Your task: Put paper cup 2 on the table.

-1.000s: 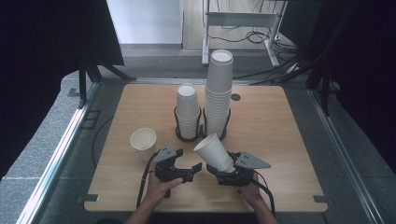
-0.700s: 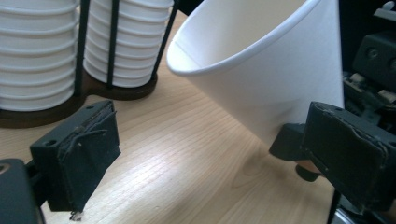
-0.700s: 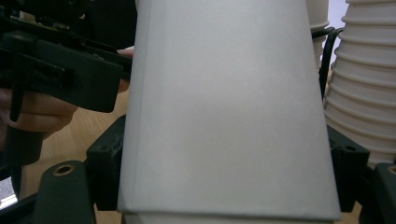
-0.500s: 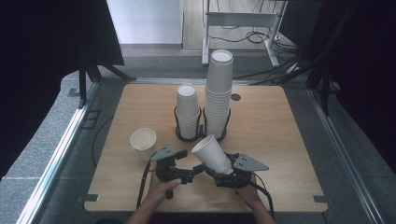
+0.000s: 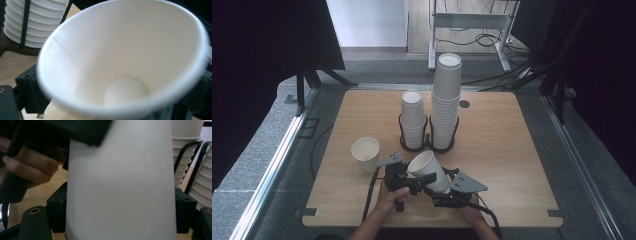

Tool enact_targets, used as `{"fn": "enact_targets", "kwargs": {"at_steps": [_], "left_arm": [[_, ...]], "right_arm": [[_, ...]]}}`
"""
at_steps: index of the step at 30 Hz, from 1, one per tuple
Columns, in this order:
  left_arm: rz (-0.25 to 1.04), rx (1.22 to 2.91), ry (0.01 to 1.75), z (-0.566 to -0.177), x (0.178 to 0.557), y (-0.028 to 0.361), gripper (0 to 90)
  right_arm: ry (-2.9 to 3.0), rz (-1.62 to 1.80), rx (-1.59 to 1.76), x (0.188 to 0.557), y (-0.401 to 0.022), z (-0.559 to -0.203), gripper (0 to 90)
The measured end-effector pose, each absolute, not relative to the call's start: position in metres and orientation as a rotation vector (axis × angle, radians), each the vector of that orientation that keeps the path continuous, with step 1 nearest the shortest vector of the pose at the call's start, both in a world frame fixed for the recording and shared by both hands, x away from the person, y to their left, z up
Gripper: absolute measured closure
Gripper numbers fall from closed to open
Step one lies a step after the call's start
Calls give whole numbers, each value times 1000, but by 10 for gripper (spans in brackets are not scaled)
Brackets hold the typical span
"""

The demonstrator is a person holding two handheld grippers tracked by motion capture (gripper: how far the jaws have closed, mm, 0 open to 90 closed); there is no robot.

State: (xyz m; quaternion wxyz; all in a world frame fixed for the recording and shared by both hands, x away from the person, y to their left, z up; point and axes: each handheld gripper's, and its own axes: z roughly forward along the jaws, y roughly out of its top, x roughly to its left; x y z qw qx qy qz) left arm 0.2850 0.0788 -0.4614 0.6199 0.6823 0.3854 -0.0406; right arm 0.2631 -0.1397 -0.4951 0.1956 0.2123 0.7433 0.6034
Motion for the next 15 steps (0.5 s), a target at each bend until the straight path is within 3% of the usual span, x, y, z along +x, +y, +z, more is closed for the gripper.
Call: {"fn": "enact_targets", "kwargs": {"at_steps": [15], "left_arm": [[-18,1592,869,-462,282,73,113]], "right_arm": [[2120,1651,586,264,-139,-498,213]]}}
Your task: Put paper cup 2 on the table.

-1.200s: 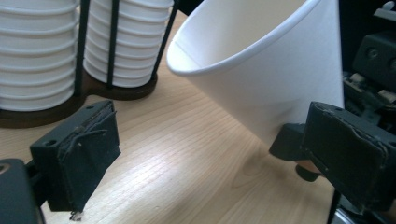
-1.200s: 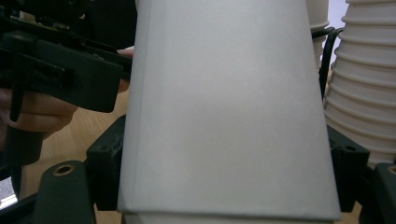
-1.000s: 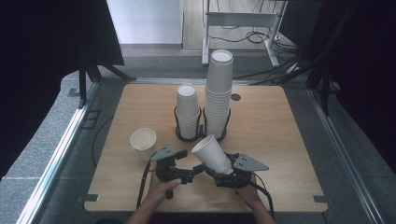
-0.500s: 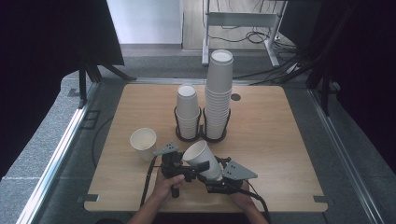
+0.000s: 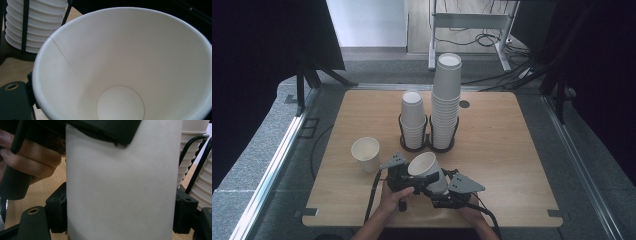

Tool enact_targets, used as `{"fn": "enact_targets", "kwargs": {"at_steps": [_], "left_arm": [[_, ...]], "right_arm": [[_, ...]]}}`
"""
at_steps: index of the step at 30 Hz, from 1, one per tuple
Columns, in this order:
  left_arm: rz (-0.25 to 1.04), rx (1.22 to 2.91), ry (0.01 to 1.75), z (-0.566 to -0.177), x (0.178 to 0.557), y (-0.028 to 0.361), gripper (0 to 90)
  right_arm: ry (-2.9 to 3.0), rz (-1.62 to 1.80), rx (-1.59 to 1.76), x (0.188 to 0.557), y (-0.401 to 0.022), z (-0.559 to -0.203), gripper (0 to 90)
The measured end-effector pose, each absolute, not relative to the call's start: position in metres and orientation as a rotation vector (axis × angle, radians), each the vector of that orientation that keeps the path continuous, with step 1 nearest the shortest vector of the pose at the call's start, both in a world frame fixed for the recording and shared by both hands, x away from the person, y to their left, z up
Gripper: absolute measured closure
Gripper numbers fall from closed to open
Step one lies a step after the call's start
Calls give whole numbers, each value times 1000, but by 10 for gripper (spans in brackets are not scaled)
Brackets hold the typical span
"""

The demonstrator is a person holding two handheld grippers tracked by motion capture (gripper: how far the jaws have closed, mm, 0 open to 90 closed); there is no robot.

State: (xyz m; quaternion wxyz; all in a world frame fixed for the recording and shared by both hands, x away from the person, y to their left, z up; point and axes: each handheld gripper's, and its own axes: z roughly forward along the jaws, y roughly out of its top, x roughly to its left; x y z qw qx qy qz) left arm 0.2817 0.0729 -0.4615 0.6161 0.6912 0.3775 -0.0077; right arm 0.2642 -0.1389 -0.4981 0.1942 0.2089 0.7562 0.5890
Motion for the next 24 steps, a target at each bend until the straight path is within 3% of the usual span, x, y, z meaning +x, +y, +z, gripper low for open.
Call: {"fn": "enact_targets", "kwargs": {"at_steps": [7,12,24], "left_arm": [[-7,1599,855,-461,281,73,118],[7,1599,841,-459,279,74,118],[127,1602,827,-449,276,80,118]], "right_arm": [[2137,1635,596,265,-140,-498,203],[2172,1607,620,267,-141,-499,132],[2273,1493,597,267,-137,-504,115]]}}
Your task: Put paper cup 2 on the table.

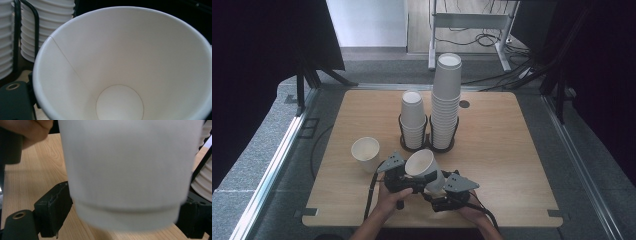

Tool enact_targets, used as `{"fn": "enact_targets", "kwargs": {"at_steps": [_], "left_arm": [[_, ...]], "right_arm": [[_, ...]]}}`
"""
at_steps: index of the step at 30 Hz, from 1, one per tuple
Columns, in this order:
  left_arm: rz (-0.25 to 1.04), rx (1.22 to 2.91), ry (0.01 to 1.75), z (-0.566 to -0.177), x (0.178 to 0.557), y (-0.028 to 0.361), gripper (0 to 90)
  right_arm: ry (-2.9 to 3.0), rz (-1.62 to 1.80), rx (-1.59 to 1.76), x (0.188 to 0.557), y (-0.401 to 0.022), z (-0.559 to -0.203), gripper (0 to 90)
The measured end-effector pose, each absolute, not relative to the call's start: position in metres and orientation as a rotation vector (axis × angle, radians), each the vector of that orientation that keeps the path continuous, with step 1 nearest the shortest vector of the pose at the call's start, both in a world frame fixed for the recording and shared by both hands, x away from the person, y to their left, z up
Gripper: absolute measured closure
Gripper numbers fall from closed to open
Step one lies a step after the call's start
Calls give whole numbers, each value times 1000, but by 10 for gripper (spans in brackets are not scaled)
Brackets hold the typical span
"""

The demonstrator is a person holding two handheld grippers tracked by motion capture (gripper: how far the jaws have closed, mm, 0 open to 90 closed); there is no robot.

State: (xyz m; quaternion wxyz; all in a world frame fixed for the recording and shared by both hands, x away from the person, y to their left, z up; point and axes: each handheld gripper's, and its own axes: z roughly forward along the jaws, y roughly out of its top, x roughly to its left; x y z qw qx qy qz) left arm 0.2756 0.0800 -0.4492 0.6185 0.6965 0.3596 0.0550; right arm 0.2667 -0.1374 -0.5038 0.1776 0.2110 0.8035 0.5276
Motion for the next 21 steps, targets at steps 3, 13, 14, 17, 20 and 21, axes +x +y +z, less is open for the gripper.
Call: {"fn": "enact_targets", "kwargs": {"at_steps": [3,13,14,17,20,21], "left_arm": [[167,1598,839,-446,275,84,118],[273,1603,867,-443,277,94,117],[290,1609,868,-443,277,94,117],[323,1626,872,-444,277,93,117],[362,1645,880,-446,277,92,117],[373,1653,882,-446,277,91,117]], "right_arm": [[2265,1478,605,268,-140,-503,115],[2234,1452,650,272,-154,-500,126],[2232,1450,653,272,-154,-500,128],[2229,1440,659,272,-155,-500,131],[2228,1444,661,272,-156,-500,133],[2226,1444,658,272,-156,-500,134]]}}
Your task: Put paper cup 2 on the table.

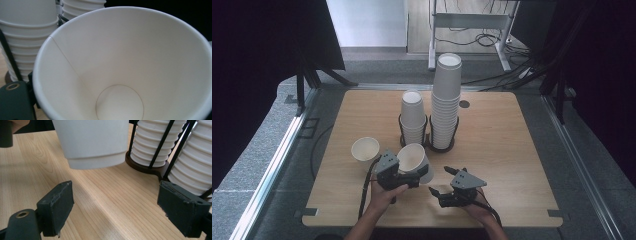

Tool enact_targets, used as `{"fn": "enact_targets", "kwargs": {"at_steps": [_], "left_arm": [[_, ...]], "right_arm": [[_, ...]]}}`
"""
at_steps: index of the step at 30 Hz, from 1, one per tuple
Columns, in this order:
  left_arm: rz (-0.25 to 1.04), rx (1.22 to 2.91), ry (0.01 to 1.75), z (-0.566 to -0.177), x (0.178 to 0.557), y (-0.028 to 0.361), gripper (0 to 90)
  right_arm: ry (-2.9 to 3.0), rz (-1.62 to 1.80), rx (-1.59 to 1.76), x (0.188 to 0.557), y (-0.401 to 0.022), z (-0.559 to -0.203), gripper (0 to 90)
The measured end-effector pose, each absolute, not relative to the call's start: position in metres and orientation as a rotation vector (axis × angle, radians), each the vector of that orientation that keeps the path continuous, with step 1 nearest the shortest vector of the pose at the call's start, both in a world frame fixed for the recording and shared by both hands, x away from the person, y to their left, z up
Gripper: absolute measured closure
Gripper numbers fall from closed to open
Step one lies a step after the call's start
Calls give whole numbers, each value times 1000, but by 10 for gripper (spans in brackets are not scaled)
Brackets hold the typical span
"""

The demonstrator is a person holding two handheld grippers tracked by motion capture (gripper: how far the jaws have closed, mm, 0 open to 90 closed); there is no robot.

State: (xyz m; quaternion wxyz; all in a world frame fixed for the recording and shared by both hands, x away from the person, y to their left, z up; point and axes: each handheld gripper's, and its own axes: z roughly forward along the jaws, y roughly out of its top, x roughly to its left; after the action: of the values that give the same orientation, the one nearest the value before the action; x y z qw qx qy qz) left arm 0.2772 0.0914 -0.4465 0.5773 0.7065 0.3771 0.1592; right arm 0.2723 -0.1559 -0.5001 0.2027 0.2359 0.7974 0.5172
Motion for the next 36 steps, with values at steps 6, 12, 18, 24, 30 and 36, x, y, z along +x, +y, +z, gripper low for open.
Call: {"fn": "enact_targets", "kwargs": {"at_steps": [6,12,18,24,30,36], "left_arm": [[497,1706,933,-452,281,88,117],[571,1754,959,-460,285,83,116],[603,1779,982,-466,291,81,115],[649,1801,1015,-472,297,78,114],[710,1836,1033,-479,303,75,113],[741,1848,1054,-483,308,73,112]], "right_arm": [[2219,1447,667,272,-158,-499,136],[2214,1449,673,273,-158,-500,137],[2217,1445,672,273,-158,-500,138],[2220,1443,675,273,-157,-501,139],[2225,1440,672,274,-157,-502,140],[2224,1442,676,274,-158,-502,141]]}}
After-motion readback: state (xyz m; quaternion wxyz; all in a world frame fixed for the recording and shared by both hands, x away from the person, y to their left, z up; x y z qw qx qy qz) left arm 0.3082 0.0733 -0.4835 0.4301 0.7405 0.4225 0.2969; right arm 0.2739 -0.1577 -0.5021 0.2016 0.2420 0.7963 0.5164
